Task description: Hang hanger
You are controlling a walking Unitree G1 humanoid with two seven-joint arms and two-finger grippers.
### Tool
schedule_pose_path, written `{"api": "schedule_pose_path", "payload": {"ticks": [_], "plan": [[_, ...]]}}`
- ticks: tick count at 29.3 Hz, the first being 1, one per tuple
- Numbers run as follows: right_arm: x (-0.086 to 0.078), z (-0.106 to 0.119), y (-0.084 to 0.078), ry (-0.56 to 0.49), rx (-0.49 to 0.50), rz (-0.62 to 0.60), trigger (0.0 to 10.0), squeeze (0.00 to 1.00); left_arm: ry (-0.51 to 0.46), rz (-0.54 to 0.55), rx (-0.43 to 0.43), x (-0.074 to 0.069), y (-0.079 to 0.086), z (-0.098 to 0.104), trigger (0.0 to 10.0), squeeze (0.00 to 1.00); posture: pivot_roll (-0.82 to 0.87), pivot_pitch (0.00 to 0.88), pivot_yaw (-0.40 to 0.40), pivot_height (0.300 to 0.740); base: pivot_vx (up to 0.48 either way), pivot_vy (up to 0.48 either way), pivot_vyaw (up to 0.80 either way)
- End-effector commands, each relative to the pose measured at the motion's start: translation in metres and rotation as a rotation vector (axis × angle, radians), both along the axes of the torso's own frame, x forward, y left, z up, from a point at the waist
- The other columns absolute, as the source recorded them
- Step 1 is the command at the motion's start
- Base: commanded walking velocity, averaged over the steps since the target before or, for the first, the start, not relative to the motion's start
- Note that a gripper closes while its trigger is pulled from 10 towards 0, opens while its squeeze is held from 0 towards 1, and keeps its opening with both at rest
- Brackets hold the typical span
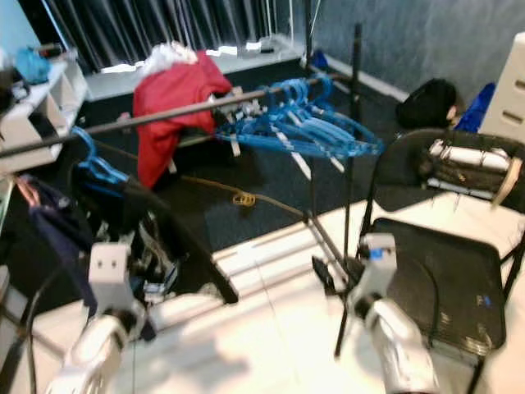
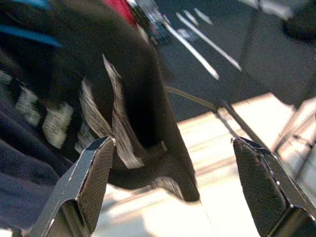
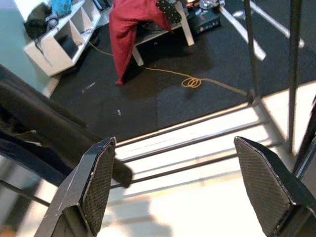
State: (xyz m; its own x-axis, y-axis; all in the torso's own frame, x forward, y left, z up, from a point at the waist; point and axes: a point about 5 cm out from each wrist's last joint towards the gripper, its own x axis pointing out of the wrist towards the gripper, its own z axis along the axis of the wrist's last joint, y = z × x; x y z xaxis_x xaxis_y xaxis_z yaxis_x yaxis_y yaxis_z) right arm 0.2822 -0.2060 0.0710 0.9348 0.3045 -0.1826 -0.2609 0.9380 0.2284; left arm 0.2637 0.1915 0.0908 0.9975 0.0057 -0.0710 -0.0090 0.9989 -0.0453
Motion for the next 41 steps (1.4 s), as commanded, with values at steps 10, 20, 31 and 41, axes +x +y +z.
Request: {"api": "schedule_pose_path", "payload": {"ticks": [10,20,31,41], "plan": [[0.005,-0.002,0.02,-0.01,-0.061,0.122,10.0,0.0,0.049,0.112,-0.034,0.018,0.025,-0.009,10.0,0.0,-0.11,0.0,0.068,0.731,0.0,0.0,0.72],[0.006,-0.002,0.018,-0.003,-0.042,0.105,10.0,0.0,0.049,0.028,-0.044,0.021,0.016,-0.011,10.0,0.0,-0.09,0.0,0.062,0.731,0.0,0.0,0.49],[0.008,-0.006,0.015,0.015,-0.037,0.086,10.0,0.0,0.013,-0.111,-0.103,0.024,0.004,-0.01,10.0,0.0,-0.1,0.0,0.063,0.731,0.0,-0.198,0.0],[0.009,-0.006,0.014,0.015,-0.053,0.085,10.0,0.0,-0.103,-0.085,-0.101,0.029,0.009,0.006,10.0,0.0,-0.11,0.0,0.063,0.731,0.0,-0.043,0.0]]}}
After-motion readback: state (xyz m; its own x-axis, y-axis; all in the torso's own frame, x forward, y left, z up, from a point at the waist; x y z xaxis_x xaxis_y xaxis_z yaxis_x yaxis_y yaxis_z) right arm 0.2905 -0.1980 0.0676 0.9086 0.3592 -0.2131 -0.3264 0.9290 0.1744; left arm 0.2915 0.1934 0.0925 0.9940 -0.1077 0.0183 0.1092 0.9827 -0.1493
